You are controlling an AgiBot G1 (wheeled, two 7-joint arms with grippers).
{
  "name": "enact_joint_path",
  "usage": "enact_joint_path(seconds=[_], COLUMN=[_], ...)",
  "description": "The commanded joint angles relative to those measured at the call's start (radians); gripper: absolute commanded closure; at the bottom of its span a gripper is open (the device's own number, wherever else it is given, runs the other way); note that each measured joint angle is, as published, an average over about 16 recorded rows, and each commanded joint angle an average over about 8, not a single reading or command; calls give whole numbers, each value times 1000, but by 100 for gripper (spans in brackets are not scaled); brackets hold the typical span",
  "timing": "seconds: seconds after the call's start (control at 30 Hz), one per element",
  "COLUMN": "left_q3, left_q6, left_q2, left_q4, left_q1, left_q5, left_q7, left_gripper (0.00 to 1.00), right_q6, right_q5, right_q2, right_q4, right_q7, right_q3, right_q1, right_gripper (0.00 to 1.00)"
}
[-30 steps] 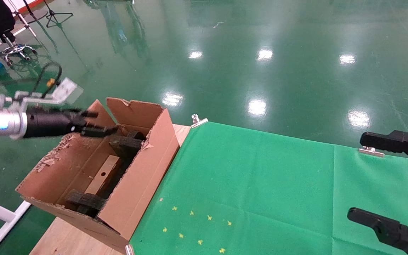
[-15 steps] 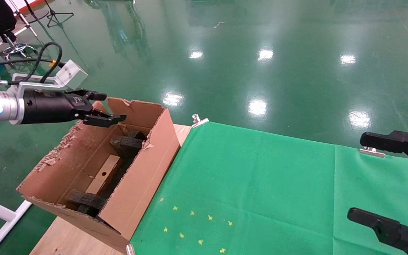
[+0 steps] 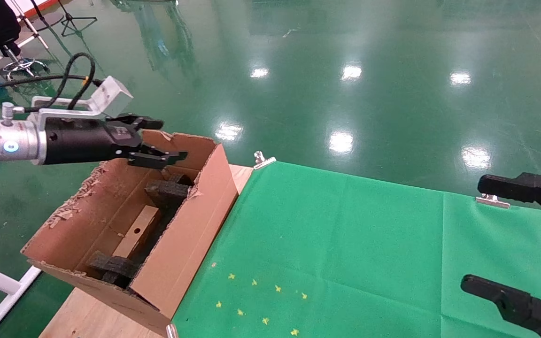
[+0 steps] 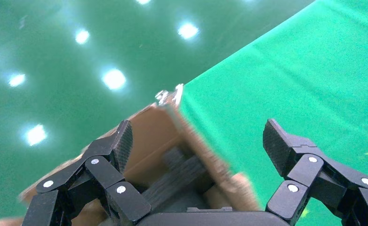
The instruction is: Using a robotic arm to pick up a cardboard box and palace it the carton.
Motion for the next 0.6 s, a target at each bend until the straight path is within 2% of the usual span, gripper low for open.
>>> enact_joint_path(seconds=[0.03, 0.6], left_q3=[-6, -57], left_q6=[7, 67], left_q2=[2, 15], left_q4=[-23, -218], left_q1=[18, 168], left_q5=[-29, -275], left_q7=[3, 30], left_gripper=[0, 0], right_q6=[0, 0], right_q5=[0, 0], right_q2=[0, 0], right_q4=[0, 0], right_q7=[0, 0], right_q3=[0, 0], right_q1=[0, 0], right_gripper=[0, 0])
